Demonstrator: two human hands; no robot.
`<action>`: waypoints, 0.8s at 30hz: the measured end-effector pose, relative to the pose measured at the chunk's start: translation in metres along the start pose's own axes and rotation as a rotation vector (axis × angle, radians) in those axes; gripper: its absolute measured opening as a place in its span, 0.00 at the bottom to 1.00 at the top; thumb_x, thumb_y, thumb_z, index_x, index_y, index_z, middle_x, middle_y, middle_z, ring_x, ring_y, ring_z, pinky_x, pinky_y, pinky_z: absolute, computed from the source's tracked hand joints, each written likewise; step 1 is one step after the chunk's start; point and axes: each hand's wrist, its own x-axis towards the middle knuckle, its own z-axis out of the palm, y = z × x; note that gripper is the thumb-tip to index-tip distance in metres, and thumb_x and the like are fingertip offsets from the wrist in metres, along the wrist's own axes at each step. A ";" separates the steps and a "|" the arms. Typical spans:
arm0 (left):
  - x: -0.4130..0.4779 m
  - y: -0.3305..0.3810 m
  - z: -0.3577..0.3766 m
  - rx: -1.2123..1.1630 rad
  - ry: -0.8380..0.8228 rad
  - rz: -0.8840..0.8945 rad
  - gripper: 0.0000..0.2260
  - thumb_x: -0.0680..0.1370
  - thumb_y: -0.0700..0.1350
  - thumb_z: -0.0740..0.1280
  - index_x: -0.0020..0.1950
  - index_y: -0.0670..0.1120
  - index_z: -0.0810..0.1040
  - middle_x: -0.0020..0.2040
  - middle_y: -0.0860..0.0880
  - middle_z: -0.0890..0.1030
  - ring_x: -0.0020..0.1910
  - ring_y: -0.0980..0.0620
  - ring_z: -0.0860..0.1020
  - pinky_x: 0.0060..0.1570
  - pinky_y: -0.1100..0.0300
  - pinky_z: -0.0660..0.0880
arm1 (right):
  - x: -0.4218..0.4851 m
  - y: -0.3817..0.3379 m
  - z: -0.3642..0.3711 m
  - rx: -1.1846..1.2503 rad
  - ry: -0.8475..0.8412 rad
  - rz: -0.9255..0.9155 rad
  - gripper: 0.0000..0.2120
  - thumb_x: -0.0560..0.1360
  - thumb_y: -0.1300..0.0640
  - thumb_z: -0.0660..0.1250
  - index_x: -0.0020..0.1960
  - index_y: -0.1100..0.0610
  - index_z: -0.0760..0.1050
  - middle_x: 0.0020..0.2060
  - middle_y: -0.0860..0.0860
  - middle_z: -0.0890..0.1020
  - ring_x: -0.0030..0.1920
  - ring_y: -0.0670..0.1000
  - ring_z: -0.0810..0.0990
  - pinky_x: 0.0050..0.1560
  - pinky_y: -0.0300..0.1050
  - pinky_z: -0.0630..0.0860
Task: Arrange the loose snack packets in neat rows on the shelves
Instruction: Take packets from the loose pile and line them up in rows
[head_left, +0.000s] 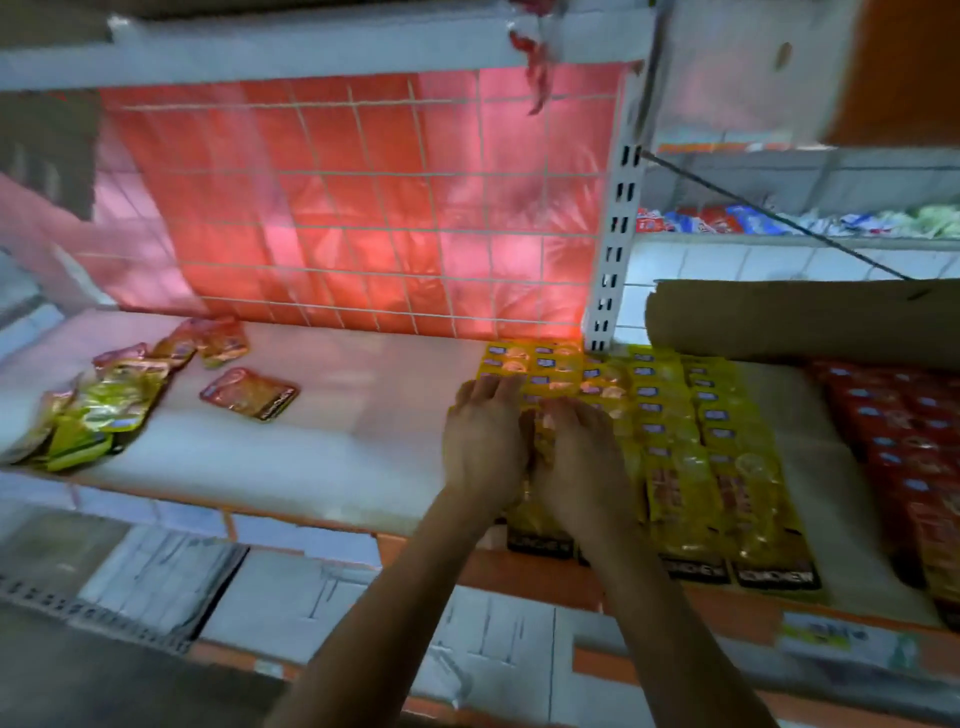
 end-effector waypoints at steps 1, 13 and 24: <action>0.003 -0.020 -0.008 0.022 -0.003 0.002 0.17 0.77 0.46 0.63 0.66 0.48 0.74 0.63 0.47 0.77 0.63 0.43 0.71 0.58 0.50 0.70 | 0.004 -0.017 0.013 0.004 -0.017 -0.008 0.19 0.66 0.64 0.71 0.58 0.62 0.77 0.54 0.61 0.80 0.56 0.63 0.76 0.56 0.53 0.72; 0.023 -0.248 -0.090 0.174 0.018 -0.173 0.22 0.79 0.52 0.63 0.70 0.45 0.69 0.67 0.45 0.73 0.67 0.44 0.69 0.65 0.52 0.66 | 0.036 -0.194 0.157 0.042 -0.134 -0.094 0.20 0.77 0.54 0.65 0.67 0.56 0.72 0.66 0.53 0.74 0.66 0.53 0.70 0.69 0.42 0.61; 0.010 -0.366 -0.145 0.289 0.040 -0.507 0.18 0.74 0.36 0.57 0.64 0.40 0.67 0.65 0.42 0.69 0.64 0.41 0.67 0.58 0.52 0.68 | 0.054 -0.303 0.237 0.074 -0.326 -0.245 0.21 0.75 0.55 0.67 0.67 0.54 0.70 0.64 0.52 0.74 0.64 0.54 0.70 0.63 0.46 0.67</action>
